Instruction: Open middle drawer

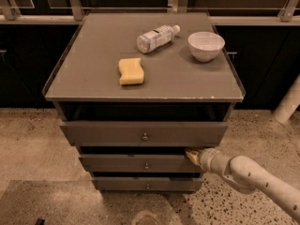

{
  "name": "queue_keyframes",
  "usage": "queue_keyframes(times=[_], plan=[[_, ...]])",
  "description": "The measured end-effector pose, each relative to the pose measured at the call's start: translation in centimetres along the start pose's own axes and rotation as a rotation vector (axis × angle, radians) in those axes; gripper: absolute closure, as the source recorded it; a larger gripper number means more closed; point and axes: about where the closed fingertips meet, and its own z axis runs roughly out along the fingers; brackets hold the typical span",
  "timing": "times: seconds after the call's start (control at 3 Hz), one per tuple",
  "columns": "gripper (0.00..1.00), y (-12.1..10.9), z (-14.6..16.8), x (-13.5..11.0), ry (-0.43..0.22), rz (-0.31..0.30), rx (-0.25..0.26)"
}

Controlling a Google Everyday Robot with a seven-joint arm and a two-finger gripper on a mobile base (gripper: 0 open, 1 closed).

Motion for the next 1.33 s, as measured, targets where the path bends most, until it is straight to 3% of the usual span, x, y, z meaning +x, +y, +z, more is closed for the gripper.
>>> queue_keyframes(times=[0.67,1.0,1.33], plan=[[1.00,1.5,-0.3,2.2,0.109,-0.012,-0.018],[1.00,1.8,-0.5,2.2,0.122,-0.009,-0.027],[1.00,3.5,-3.6,3.1,0.190,0.033,-0.070]])
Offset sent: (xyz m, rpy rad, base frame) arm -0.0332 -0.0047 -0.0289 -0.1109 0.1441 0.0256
